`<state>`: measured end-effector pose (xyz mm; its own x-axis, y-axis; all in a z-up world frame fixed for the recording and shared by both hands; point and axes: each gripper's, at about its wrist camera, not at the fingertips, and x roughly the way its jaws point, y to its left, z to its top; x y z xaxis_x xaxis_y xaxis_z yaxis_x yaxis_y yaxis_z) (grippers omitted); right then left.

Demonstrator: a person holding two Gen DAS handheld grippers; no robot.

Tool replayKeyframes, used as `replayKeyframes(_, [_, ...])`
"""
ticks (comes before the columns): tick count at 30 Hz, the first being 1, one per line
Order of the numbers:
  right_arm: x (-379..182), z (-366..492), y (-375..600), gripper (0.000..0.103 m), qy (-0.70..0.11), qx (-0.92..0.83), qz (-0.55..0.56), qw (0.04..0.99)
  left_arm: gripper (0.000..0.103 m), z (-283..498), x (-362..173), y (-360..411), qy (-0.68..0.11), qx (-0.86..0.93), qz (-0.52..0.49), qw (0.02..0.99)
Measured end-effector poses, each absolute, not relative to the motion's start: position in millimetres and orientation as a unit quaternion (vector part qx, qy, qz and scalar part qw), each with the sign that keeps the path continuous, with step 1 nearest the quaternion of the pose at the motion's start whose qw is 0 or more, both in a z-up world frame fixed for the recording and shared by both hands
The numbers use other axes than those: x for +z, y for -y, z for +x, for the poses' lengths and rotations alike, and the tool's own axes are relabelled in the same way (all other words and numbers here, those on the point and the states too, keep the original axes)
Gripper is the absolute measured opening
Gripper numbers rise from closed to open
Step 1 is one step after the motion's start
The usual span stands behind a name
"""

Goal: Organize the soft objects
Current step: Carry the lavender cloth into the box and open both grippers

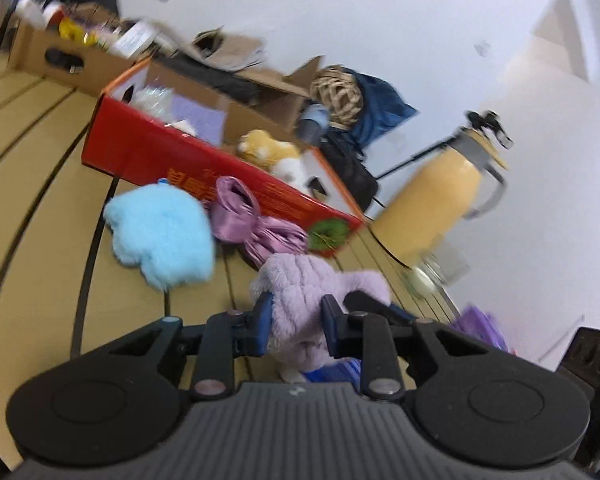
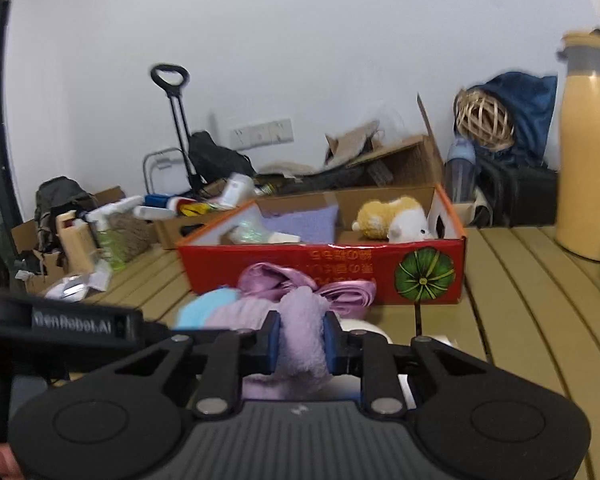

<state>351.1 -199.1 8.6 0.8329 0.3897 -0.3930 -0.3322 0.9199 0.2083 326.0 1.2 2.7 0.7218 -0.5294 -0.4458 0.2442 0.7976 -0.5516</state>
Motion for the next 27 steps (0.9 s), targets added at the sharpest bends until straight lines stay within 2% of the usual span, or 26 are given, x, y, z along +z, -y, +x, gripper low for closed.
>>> replayKeyframes(3, [9,311,214,0.021,-0.220,0.187,0.123,0.950,0.026,297,8,3,-0.304,-0.221,-0.226,0.899])
replayKeyframes(6, [10,292,220,0.021,-0.224,0.184,0.135,0.947,0.026,282,11,9,-0.300,-0.221,-0.209,0.904])
replayKeyframes(14, [30,288,234,0.021,-0.222,0.192,0.167,0.941,0.026,289,41,11,-0.276,-0.237,-0.200,0.910])
replayKeyframes(18, [65,338,239,0.021,-0.209,0.208,0.166,0.941,0.026,358,78,7,-0.265,-0.253,-0.207,0.907])
replayKeyframes(21, [90,411,240,0.021,-0.209,0.217,0.169,0.939,0.026,434,99,9,-0.274,-0.247,-0.197,0.908])
replayKeyframes(27, [81,580,230,0.021,-0.293,0.193,0.182,0.919,0.026,582,79,21,-0.346,-0.186,-0.192,0.899])
